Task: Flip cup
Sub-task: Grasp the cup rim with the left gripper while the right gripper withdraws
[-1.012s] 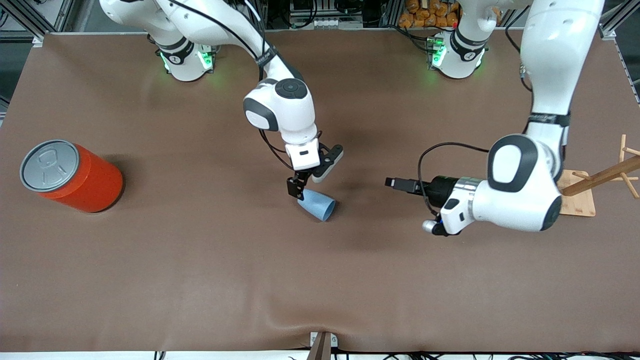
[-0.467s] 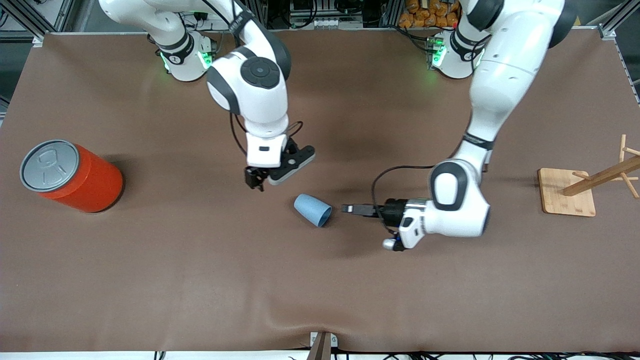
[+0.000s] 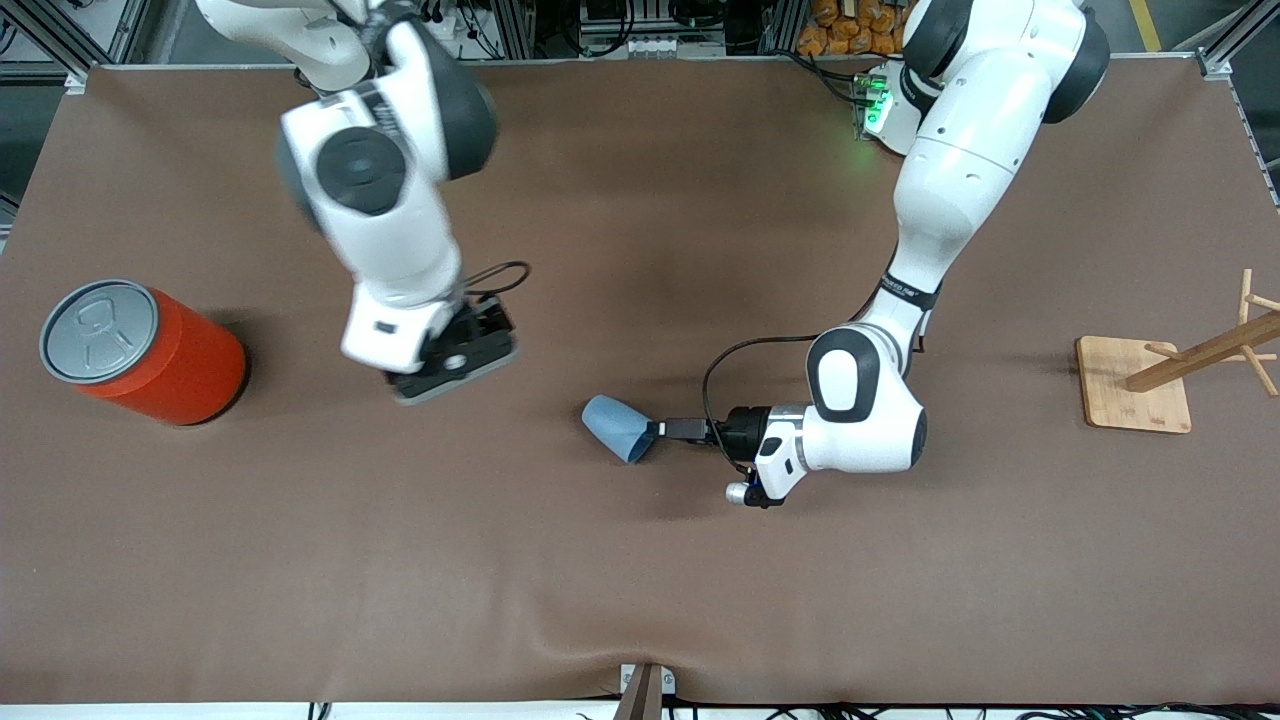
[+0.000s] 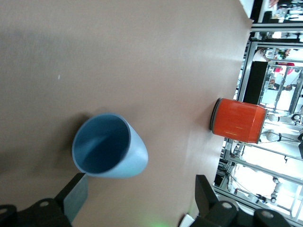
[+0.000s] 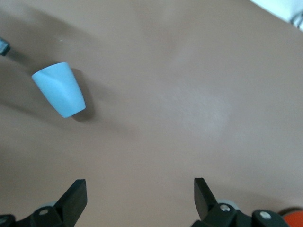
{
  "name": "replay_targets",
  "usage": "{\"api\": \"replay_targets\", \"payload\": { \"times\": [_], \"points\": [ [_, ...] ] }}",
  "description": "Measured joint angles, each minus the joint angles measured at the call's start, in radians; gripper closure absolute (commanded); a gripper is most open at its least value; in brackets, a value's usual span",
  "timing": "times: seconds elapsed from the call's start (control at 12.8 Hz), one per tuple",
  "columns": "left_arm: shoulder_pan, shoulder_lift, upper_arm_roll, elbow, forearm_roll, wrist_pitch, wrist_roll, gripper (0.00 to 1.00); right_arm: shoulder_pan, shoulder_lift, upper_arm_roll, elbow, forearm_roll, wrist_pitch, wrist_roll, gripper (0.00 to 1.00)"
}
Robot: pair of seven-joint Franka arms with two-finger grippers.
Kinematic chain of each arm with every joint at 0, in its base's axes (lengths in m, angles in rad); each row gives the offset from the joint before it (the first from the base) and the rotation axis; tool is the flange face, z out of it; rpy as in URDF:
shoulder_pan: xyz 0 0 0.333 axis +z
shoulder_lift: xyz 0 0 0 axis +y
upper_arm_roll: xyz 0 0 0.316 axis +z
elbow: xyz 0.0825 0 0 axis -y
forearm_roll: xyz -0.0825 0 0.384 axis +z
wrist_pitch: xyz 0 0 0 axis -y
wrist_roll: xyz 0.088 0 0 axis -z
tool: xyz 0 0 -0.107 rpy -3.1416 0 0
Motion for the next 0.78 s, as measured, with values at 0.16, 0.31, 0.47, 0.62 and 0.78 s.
{"api": "replay_targets", "payload": {
  "times": [0.16,0.31,0.47,0.62,0.78],
  "points": [
    [-0.016,0.030,0.000,0.022,-0.037,0.045,0.075,0.00,-0.073,-0.016,0.000,0.000,0.053,-0.048,-0.002,0.00],
    [-0.049,0.058,-0.001,0.051,-0.052,0.134,0.144,0.00,-0.117,-0.028,-0.001,0.000,0.064,-0.086,-0.003,0.00],
    [-0.077,0.083,-0.003,0.079,-0.054,0.219,0.190,0.00,-0.148,-0.037,-0.001,0.000,0.064,-0.127,-0.001,0.00],
    [-0.099,0.105,-0.003,0.111,-0.054,0.268,0.203,0.00,-0.187,-0.054,-0.002,0.000,0.064,-0.155,-0.001,0.00],
    [-0.123,0.127,-0.004,0.156,-0.055,0.323,0.208,0.00,-0.227,-0.080,-0.002,0.000,0.064,-0.190,-0.002,0.00]
  ]
}}
